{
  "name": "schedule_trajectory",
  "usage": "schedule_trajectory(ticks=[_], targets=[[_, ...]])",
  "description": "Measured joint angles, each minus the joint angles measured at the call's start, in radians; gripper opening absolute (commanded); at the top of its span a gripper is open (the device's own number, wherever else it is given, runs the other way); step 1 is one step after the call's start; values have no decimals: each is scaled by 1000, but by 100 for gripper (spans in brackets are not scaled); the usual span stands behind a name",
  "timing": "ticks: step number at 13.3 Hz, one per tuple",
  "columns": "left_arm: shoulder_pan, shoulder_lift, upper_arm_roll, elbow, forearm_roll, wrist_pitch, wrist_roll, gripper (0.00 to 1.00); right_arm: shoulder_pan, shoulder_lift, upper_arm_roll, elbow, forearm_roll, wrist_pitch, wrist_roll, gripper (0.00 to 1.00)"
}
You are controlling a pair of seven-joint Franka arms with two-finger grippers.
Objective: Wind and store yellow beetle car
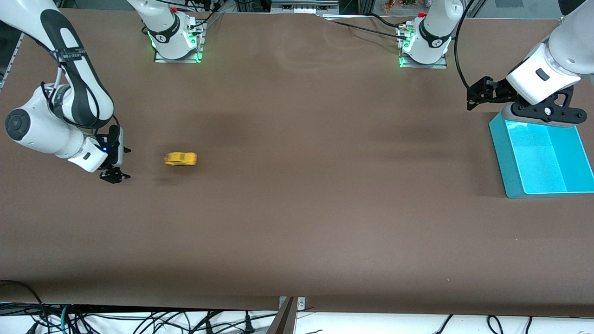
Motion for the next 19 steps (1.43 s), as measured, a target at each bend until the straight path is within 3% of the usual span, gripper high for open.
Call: schedule_trajectory(ticks=[3,7,12,19], targets=[[0,0,1,0,0,0,0,100,5,-60,18,80,0,-57,80,100],[0,0,1,0,0,0,0,100,43,-228,20,97,0,-140,295,100],[0,0,1,1,0,0,0,100,67,-358,17,96,0,-270,779,100],[0,0,1,1,0,0,0,100,136,-422,-30,98,0,-402,1428,100]])
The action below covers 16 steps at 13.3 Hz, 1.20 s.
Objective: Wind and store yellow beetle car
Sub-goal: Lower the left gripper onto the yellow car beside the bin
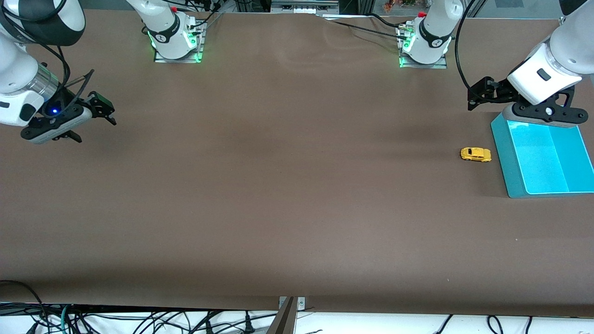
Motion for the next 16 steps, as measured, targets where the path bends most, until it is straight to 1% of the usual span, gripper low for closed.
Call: schedule_trajectory(ticks=[2,4,7,10,12,13,16], targets=[[-1,3,0,-1,0,-3,0,100,13,-15,-9,13,0,-54,130,100],[-4,22,-4,-1,-1,-42,0,100,19,-22,-15,35,0,-102,216,100],[-9,47,-5,-1,-2,-63,1,100,21,-26,-26,49,0,-147,274,100],[-4,50,-5,-15,-2,-97,60,100,21,-29,-28,79,0,-192,301,100],[1,43,-4,-67,-2,-89,101,100,21,-29,-29,87,0,-203,305,100],[1,37,-4,-103,-2,-56,143,100,21,-28,-29,87,0,-206,305,100],[27,22,-2,-243,-2,123,324,100,22,-28,-30,89,0,-208,307,100]])
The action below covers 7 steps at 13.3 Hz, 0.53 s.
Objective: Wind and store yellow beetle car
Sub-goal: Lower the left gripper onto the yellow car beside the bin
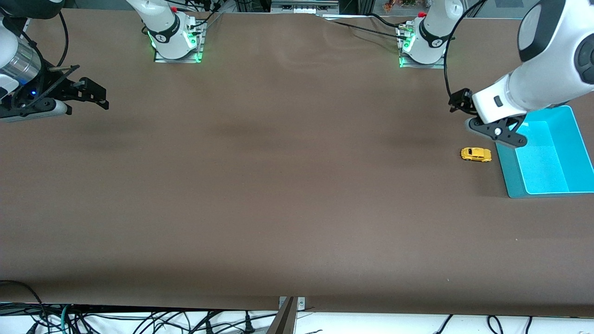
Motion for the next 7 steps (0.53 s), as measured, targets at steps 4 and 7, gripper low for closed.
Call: schedule_trajectory(ticks=[4,7], targets=[[110,0,8,-187,0,208,249,100,0,0,-1,3,0,-1,2,100],[145,0,9,-284,37,333,441,100,1,0,-1,4,0,-1,2,100]])
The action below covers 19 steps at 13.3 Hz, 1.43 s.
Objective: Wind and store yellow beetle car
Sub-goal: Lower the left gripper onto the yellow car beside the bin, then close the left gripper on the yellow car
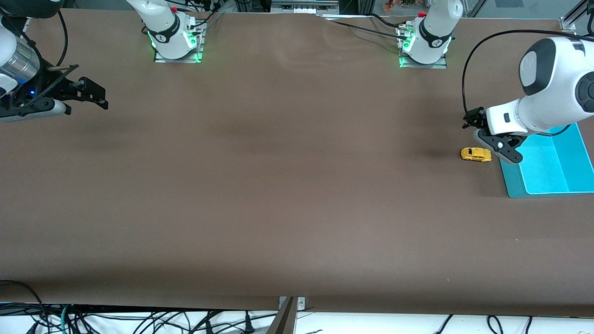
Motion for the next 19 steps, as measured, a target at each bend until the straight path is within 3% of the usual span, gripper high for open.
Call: schedule_trajectory(ticks=[5,9,15,19], targets=[[54,3,0,-174,20,180,356,100,0,0,-5,37,-2,-14,0,100],[178,85,2,-218,20,349,692,100,0,6,-11,50,-4,-33,0,100],[194,189,-1,-237,20,486,849,100,-3,18,-21,52,-4,-33,0,100],[196,210,-1,-238,74,505,874,100,-3,18,-21,53,-4,-33,0,100]])
